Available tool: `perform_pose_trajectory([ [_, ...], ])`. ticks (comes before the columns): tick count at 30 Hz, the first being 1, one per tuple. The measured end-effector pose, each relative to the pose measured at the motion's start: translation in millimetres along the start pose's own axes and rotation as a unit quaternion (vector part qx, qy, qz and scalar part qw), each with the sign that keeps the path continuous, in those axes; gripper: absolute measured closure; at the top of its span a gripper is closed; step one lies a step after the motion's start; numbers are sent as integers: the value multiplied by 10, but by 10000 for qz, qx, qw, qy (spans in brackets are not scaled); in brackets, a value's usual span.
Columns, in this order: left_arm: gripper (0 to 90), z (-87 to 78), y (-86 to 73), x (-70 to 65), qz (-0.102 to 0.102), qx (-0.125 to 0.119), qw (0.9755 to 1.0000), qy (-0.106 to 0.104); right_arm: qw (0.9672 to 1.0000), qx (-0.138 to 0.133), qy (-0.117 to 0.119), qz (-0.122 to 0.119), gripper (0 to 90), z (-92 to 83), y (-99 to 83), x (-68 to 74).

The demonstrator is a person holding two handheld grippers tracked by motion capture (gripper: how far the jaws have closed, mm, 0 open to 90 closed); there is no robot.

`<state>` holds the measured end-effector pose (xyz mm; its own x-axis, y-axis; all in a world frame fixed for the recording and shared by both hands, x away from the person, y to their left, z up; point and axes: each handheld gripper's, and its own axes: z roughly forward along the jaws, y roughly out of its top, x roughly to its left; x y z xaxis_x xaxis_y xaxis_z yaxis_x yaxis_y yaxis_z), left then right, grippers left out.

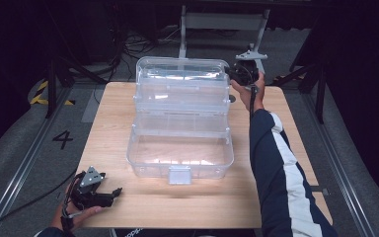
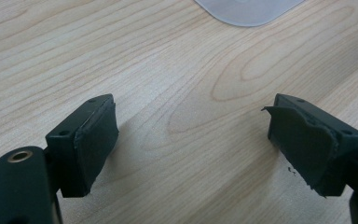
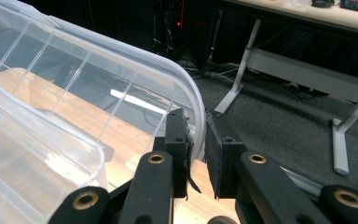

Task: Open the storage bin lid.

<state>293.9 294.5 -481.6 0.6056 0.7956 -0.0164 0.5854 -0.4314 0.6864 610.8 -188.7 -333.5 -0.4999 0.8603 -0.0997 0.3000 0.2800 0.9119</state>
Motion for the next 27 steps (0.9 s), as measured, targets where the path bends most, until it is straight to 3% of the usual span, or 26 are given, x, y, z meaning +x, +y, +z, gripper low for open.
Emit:
perform_pose_trajectory([
  [8,163,-2,2,2,5,18,10000,-17,9999,136,-41,4,797,117,-42,-19],
  [19,162,0,1,4,26,2,10000,10,9990,379,-40,229,810,337,-242,-63],
  [21,163,0,2,4,28,2,10000,12,9987,382,-37,320,853,365,-306,-71],
  [24,162,1,4,5,32,8,10000,11,9986,240,56,474,878,346,-364,-102],
  [27,162,5,2,3,24,-19,10000,17,9987,322,72,395,876,326,-364,-89],
])
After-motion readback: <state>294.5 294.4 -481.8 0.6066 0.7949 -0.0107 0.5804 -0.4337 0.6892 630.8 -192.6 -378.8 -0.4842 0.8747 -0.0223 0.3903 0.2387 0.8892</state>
